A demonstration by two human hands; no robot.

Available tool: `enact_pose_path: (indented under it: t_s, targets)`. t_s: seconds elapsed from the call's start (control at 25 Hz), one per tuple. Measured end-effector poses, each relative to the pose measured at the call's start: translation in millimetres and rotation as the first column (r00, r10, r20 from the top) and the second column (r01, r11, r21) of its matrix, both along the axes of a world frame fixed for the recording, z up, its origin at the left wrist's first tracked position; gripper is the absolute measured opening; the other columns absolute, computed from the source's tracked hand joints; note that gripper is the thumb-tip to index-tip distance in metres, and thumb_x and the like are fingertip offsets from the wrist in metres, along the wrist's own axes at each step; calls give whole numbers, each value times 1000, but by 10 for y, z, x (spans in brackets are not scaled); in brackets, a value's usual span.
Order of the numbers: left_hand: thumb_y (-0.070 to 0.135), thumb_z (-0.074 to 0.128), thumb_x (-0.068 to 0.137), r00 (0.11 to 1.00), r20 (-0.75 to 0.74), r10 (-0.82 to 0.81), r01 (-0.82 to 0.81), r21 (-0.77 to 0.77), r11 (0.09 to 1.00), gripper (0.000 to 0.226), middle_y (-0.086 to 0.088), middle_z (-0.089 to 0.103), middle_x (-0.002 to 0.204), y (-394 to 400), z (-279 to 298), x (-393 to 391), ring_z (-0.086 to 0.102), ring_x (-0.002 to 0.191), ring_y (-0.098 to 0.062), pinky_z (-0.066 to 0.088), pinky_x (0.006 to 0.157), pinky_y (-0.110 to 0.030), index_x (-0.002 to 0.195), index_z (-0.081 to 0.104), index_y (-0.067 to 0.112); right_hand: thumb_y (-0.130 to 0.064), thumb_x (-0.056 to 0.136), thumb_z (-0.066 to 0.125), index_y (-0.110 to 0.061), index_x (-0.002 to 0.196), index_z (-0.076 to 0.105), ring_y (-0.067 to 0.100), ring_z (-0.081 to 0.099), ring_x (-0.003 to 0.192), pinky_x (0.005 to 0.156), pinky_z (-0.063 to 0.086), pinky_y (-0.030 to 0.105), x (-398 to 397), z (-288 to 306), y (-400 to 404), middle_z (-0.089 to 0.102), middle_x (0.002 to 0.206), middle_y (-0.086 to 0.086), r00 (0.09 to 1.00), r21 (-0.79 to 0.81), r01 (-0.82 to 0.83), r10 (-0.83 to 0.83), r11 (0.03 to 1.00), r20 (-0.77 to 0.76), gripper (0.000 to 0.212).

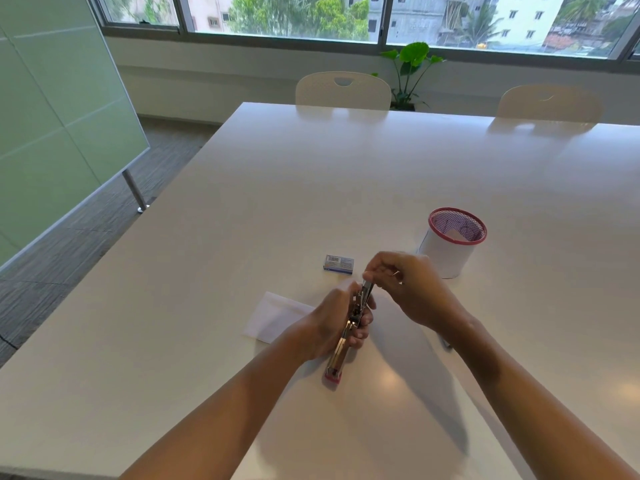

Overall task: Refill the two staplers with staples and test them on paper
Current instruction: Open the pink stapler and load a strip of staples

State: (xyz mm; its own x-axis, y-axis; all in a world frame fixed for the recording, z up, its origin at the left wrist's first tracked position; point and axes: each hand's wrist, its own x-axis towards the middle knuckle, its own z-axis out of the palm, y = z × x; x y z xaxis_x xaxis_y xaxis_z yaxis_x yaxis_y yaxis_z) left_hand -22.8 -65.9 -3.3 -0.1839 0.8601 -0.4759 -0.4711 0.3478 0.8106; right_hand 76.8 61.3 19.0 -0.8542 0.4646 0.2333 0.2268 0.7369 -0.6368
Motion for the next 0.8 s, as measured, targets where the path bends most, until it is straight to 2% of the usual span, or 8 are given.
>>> enact_pose_path:
  t_s: [0.32,0.6,0.8]
  targets:
    - [40,31,98,1000,-16,-6,6,-6,1000,33,-2,39,62,-12,20,16,34,46,-13,28,40,-20,89,42,11,-25,94,63,-18,94,71,4,64,82,73,54,19,-40,14,1,68,90,-6,993,99,-96,88,990,81,10]
    - [43,31,99,1000,-26,-1,1,-11,1000,34,-2,41,62,-11,-2,10,35,46,-12,28,40,-20,94,40,10,-15,96,62,-16,91,68,-1,59,73,67,45,6,-44,26,-32,63,84,-8,992,167,-104,91,981,83,8]
    - [46,31,99,1000,-1,8,-8,-21,1000,36,-1,41,62,-4,-25,-3,35,47,-12,29,40,-19,94,39,11,-20,95,62,-16,94,68,2,62,77,68,49,9,-25,13,-40,65,88,-6,994,145,-90,80,985,74,8]
